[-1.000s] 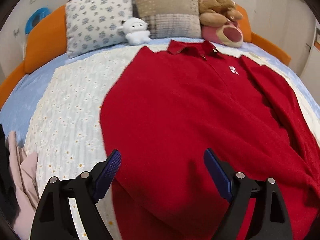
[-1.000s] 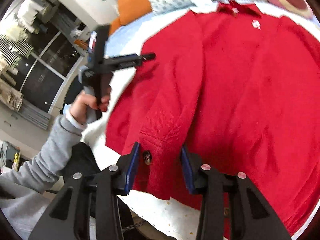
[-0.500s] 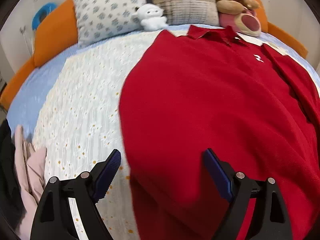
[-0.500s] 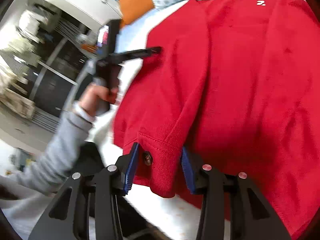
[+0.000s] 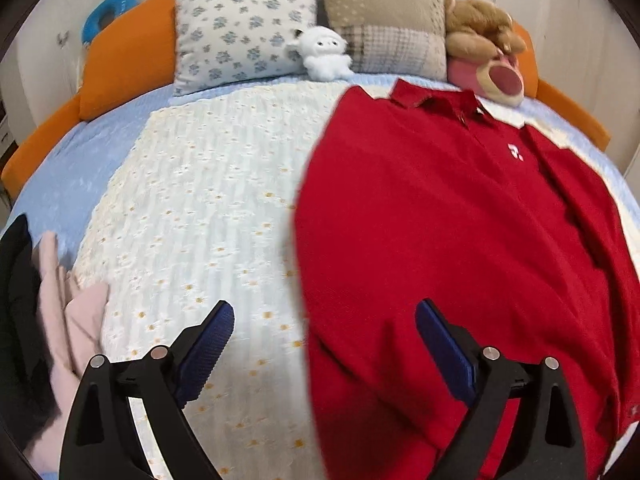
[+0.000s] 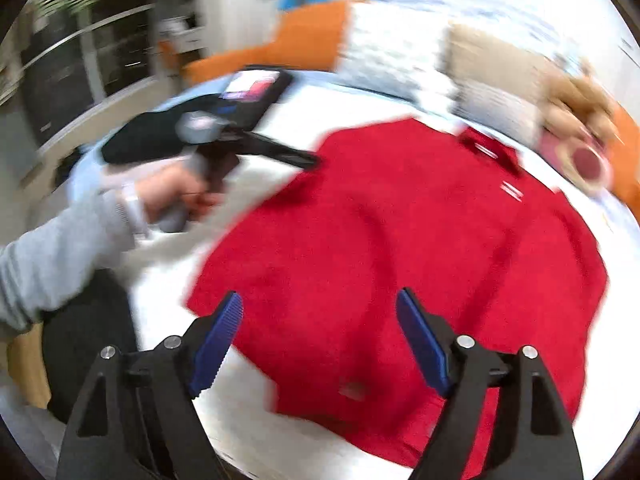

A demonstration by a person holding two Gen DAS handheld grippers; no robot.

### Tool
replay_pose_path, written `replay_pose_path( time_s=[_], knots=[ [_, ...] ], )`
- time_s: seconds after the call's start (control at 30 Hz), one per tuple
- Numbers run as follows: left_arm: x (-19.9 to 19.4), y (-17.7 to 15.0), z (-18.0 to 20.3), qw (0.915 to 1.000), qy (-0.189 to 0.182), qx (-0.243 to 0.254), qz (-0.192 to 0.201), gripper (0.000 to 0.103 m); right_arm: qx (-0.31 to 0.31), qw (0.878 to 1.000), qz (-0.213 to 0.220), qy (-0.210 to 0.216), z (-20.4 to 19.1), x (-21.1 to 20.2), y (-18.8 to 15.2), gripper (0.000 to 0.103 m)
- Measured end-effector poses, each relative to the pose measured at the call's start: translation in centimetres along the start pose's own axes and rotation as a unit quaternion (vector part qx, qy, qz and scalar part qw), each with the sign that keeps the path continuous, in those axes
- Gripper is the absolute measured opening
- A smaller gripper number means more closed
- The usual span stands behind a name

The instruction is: Fold large clothes

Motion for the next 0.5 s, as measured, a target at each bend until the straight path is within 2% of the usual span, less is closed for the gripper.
replay_pose_path(
  time_s=[0.1,0.23,0.33,0.5],
  knots=[
    [-0.7,0.1,-2.6,0.9998,0.006,-0.019,0.004,0.093,-0.046,0.998,-0.016,0.033,-4.7,3.6,1.4,0.069],
    [-1.5,0.1,-6.6,0.9986,0.02,-0.047,0.01,0.093,-0.091,0.993,-0.047,0.058,-9.1,8.2,2.2,0.067],
    [-2.1,-0.1,-8.8,0.9975,0.017,-0.068,0.01,0.093,-0.114,0.989,-0.08,0.058,-10.4,11.0,2.1,0.068],
    [-2.3,-0.1,-10.6,0.997,0.016,-0.076,0.009,0.093,-0.151,0.98,-0.124,0.022,-11.2,14.3,1.5,0.068]
  ],
)
Point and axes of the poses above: each gripper's, at about its wrist camera, not at the fingertips, and x roughly the way its jaws point, z to its right, y to its top, the point moved 8 cm from there along x, roughly the way its jaws point, and after that the axes turned 14 degrees about -x, right-handed, at the moved point
